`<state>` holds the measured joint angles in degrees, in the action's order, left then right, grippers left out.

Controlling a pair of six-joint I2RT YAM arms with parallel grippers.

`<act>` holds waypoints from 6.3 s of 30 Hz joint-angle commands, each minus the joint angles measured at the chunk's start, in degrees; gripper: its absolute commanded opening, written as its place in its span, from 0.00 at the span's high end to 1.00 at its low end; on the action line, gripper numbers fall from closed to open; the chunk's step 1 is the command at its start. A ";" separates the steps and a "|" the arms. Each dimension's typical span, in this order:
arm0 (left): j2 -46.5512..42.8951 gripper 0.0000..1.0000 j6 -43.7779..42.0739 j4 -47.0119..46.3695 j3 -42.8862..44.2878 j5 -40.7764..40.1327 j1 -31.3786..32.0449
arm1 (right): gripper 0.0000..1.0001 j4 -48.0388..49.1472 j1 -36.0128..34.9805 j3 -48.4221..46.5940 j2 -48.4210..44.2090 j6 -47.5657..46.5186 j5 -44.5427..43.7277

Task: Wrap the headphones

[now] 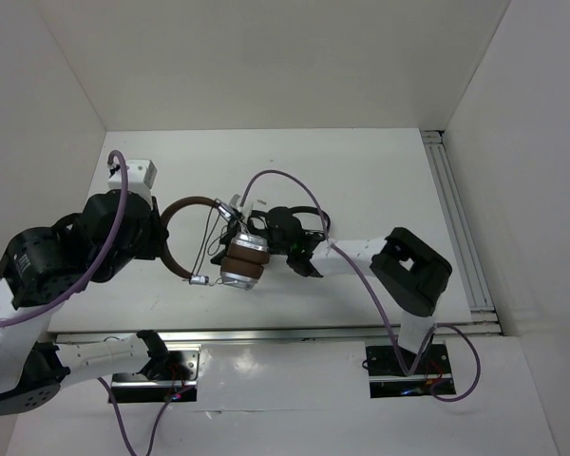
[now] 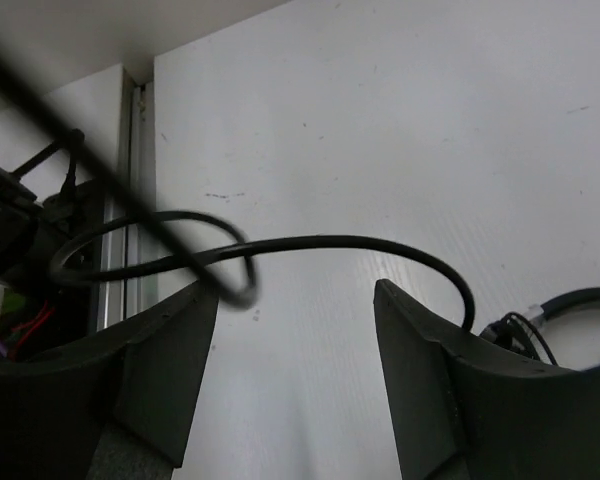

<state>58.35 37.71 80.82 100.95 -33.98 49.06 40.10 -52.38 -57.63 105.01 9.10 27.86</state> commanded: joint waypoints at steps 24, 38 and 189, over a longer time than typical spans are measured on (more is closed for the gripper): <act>0.89 1.00 0.25 -3.03 3.03 2.78 -5.29 | 0.31 -4.60 -2.90 5.78 -14.58 -12.44 -22.85; -0.16 1.00 0.25 -3.03 3.03 3.39 -5.29 | 1.00 2.87 -0.53 4.97 -9.74 -8.06 -20.03; -13.78 1.00 10.44 -24.30 -26.15 -6.19 2.71 | 0.21 -30.77 2.11 23.52 -56.48 -7.61 -35.06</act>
<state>45.93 41.93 57.71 72.55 -36.99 52.03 4.62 -50.46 -34.35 54.54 -1.48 -2.61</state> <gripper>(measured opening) 0.186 0.785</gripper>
